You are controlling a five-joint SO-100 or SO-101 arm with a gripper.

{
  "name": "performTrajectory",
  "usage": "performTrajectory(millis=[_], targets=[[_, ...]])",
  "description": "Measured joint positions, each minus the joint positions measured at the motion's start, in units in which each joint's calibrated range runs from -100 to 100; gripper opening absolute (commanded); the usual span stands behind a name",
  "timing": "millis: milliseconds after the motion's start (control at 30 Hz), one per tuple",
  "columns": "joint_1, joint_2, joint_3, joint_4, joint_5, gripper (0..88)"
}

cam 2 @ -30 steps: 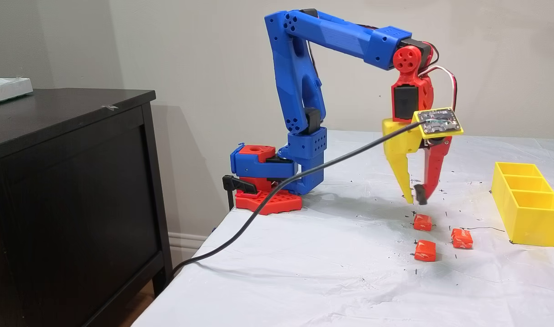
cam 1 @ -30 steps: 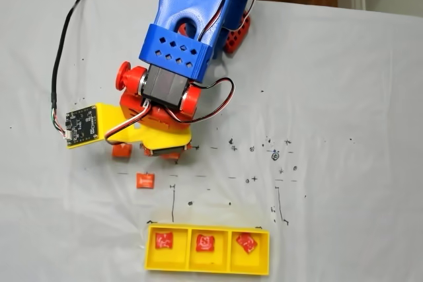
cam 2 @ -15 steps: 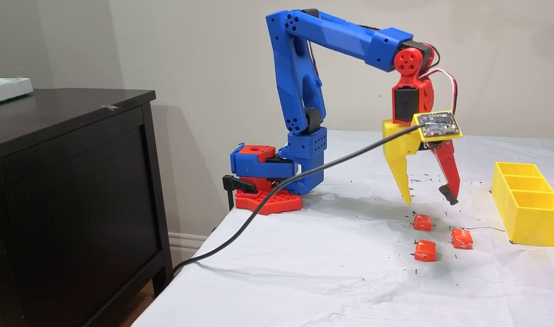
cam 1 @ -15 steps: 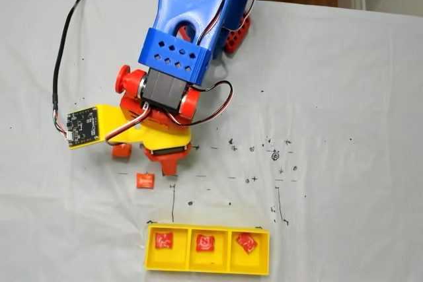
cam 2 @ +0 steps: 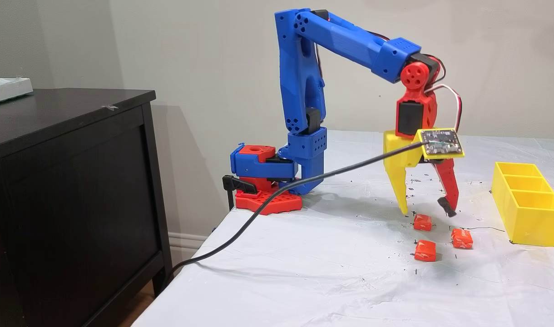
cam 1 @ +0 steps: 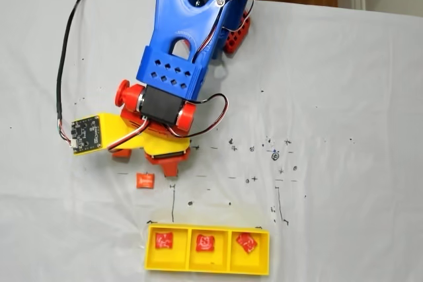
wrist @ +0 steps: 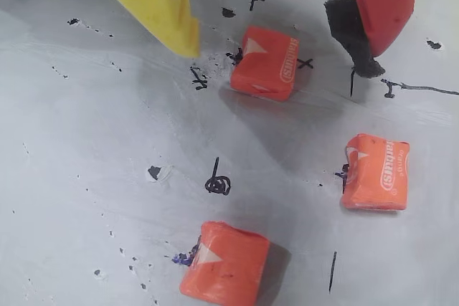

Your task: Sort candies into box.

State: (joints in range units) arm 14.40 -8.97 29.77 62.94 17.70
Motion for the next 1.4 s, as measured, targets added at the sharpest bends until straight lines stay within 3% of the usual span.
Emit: performTrajectory(millis=[1067, 1167, 1233, 1400], targets=[[-0.94, 8.21, -2.05, -2.46, 0.0, 25.9], [-0.94, 8.21, -2.05, -2.7, 0.0, 18.9], [-0.94, 8.21, -2.05, -2.78, 0.0, 5.9], [-1.4, 8.21, -2.14, -3.57, 0.0, 1.6]])
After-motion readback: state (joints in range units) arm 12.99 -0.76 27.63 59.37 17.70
